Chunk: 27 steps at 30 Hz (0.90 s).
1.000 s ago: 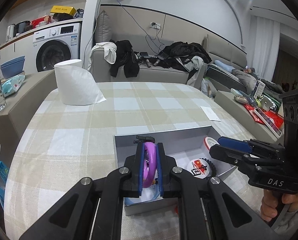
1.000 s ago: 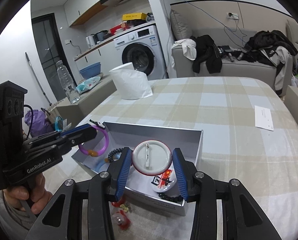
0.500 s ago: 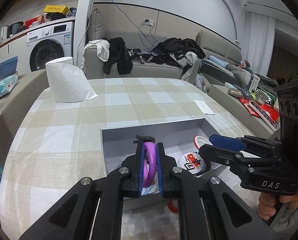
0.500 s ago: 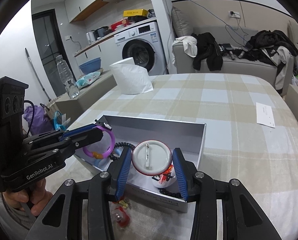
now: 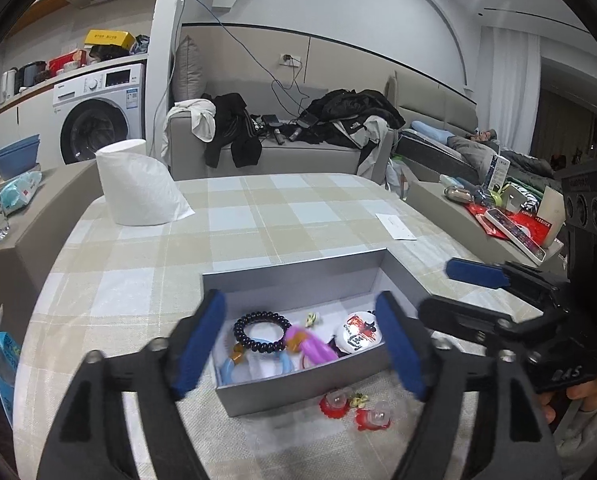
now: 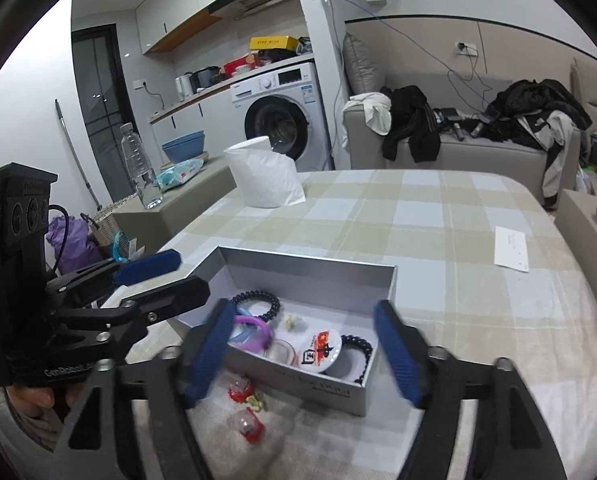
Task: Organize jewelry
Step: 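Lower the purple ring and clear badge into the box and open both tools, then reach the right tool to a red-based clear charm and close on it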
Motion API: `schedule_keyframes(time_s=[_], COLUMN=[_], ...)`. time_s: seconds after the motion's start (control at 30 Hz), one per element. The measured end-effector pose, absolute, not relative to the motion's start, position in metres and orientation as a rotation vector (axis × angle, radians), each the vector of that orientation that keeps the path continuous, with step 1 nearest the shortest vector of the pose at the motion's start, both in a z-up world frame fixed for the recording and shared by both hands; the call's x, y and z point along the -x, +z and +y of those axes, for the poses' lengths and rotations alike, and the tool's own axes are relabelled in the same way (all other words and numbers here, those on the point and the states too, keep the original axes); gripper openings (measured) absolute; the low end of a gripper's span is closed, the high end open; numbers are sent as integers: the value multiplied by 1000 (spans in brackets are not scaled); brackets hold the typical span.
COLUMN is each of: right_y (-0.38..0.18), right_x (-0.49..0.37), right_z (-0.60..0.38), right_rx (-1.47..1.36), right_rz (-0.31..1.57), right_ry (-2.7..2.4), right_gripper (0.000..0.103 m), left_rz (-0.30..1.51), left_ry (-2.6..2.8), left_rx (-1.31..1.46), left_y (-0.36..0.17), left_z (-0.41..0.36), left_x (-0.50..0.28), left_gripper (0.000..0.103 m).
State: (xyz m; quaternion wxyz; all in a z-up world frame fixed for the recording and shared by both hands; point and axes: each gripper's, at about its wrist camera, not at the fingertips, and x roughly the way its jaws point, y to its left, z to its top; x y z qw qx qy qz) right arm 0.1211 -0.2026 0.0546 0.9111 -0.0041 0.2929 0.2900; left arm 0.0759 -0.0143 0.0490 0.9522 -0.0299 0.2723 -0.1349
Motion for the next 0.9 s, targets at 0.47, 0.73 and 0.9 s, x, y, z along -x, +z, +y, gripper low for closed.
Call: schedule_keyframes(time_s=[0.47,0.73,0.9], right_y=[34,21,7], right_x=[-91,-85,-85], right_z=[-201,-190,-183], right_rx=[99,158,186], right_rz=[676,747,804], right_ry=[582,639,682], right_gripper=[103,101,70], left_rz=[594,614,627], left_ry=[-218,-199,-206], left_rx=[94,73,67], left_y=[24,16,11], left_z=[-4,-5,-5], left_x=[-47,-46,-44], left_gripper=[102,102,102])
